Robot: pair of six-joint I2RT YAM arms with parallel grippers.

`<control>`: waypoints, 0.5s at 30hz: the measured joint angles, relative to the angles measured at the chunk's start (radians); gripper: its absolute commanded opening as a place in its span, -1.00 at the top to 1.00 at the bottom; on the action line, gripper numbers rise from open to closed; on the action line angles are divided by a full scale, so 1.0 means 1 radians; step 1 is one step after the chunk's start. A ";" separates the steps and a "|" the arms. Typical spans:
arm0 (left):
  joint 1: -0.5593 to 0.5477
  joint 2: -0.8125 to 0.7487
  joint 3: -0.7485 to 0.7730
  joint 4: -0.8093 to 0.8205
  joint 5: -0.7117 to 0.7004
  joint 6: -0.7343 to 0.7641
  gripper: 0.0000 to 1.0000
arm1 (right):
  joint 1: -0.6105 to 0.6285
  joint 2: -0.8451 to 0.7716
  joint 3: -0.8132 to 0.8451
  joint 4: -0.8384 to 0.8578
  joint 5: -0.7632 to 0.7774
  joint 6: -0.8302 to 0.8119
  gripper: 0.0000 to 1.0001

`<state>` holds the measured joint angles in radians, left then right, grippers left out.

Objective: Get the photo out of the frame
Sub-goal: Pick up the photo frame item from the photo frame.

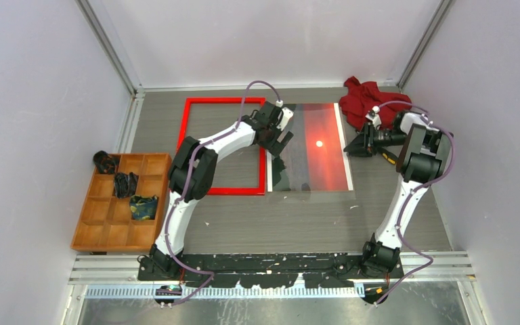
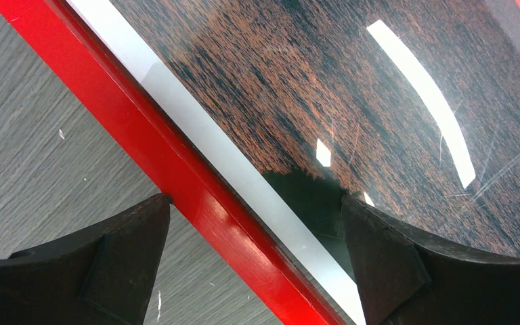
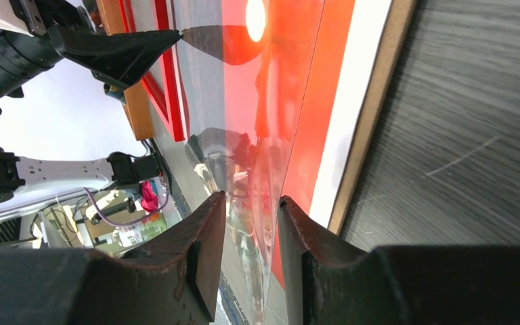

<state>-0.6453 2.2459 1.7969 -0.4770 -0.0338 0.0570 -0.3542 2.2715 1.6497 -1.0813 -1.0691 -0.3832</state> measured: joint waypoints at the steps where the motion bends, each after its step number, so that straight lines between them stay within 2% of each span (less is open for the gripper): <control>1: 0.000 0.000 0.000 0.000 0.000 0.000 -0.94 | 0.004 0.000 0.000 -0.003 -0.005 -0.005 0.21; 9: 0.000 0.000 0.000 0.000 0.000 0.000 -0.94 | 0.005 0.032 0.019 -0.055 -0.064 -0.037 0.15; 15: 0.000 0.000 0.000 0.000 0.000 0.000 -0.94 | 0.004 0.041 0.013 -0.031 -0.075 -0.004 0.10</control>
<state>-0.6453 2.2459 1.7969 -0.4770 -0.0338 0.0566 -0.3504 2.3127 1.6630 -1.1126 -1.1439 -0.3874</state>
